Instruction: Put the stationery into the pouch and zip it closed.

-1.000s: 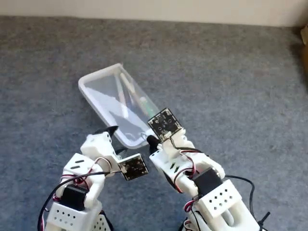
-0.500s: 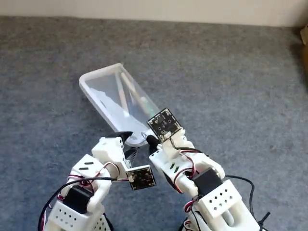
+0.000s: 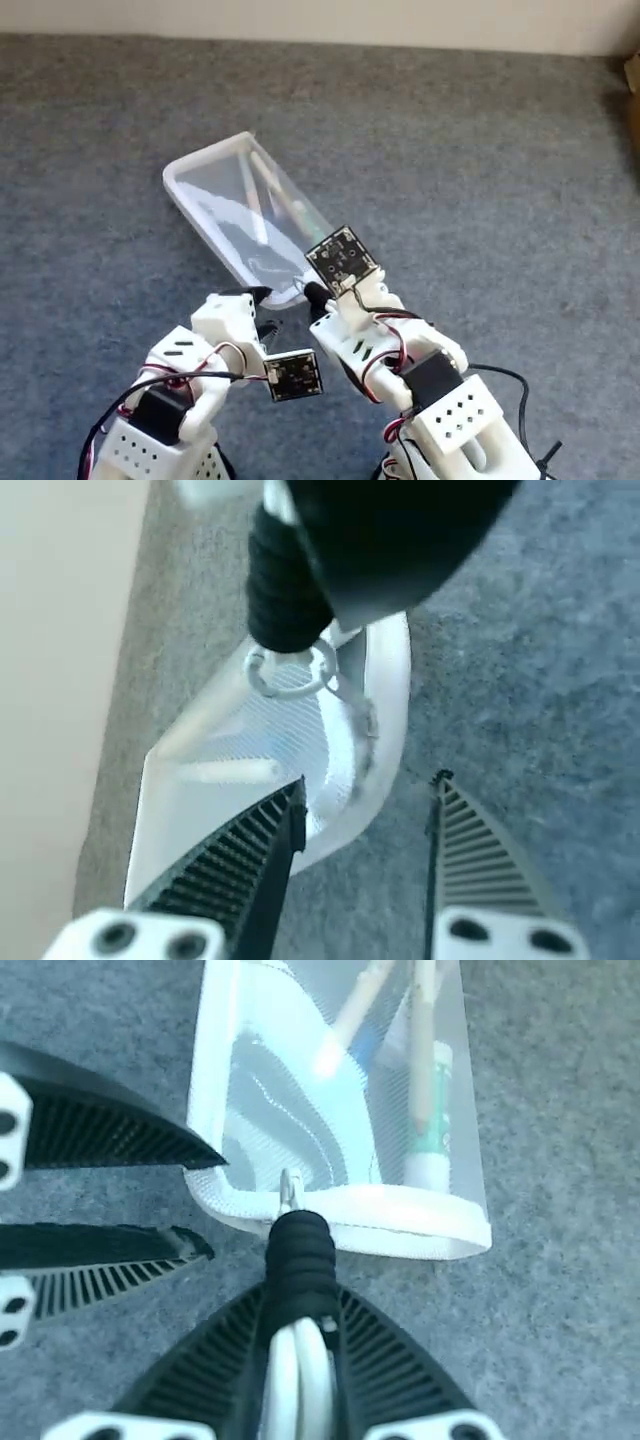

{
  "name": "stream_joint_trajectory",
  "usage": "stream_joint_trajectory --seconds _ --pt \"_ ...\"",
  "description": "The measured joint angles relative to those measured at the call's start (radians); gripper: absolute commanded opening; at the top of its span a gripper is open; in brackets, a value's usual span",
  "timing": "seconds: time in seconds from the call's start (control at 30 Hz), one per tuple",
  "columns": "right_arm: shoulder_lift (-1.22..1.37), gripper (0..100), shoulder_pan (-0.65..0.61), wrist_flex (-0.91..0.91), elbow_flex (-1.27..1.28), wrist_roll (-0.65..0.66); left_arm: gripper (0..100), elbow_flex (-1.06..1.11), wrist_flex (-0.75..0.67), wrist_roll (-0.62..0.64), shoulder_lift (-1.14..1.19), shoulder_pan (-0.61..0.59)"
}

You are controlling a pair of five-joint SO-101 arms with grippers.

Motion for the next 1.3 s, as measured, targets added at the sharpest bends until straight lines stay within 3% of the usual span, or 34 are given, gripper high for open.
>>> stream_joint_trajectory --seconds 0.1,0.4,0.67,1.0,1.3 --pt "-0.023 0.4 0.000 0.040 0.000 0.000 27 -0.048 0.038 -0.006 -0.003 0.000" --pt "-0.305 0.4 0.002 0.166 0.000 0.000 26 -0.064 0.044 -0.006 -0.003 0.000" --pt "-0.354 0.4 -0.009 0.186 0.000 0.032 26 -0.094 0.044 0.014 -0.003 0.003" --pt "-0.354 0.4 -0.041 0.187 0.000 0.041 21 -0.106 -0.095 0.058 -0.003 0.009" --pt "-0.354 0.4 -0.044 0.244 0.000 0.044 21 0.008 -0.192 0.058 -0.003 0.018"
